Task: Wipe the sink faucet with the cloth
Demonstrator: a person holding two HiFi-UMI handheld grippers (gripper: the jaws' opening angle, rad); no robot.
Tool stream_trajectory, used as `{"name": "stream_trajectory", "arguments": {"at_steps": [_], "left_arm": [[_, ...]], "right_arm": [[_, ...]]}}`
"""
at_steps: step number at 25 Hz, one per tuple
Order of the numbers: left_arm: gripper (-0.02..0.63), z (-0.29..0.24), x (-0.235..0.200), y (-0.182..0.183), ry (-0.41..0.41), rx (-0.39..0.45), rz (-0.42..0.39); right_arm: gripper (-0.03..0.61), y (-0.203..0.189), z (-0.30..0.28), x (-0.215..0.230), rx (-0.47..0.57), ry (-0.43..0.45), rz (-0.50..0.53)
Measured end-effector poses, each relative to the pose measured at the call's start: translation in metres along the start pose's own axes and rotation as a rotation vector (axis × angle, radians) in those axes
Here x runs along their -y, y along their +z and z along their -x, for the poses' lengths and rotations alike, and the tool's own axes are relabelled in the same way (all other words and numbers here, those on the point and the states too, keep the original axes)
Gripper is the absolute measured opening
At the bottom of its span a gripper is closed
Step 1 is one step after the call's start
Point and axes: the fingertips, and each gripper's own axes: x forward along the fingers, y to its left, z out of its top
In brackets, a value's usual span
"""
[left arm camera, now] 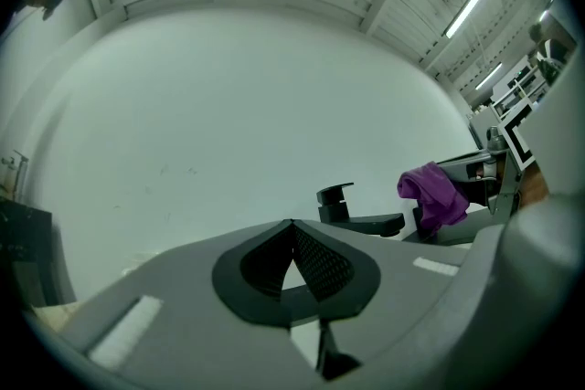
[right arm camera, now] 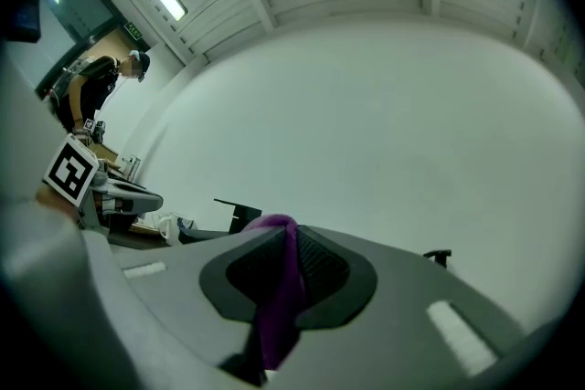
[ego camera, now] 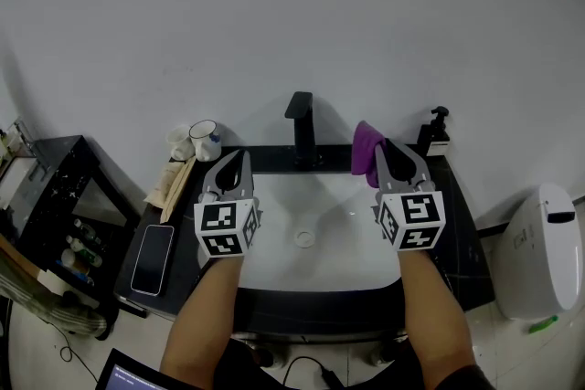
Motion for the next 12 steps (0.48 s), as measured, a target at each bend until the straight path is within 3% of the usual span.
{"name": "stream_trajectory", "arguments": {"at_steps": [12], "left_arm": [[0.017, 0.004, -0.002, 0.006, 0.007, 0.014, -0.006]], "right_arm": [[0.040, 0.006, 0.002, -0.018, 0.020, 0.035, 0.037]]}}
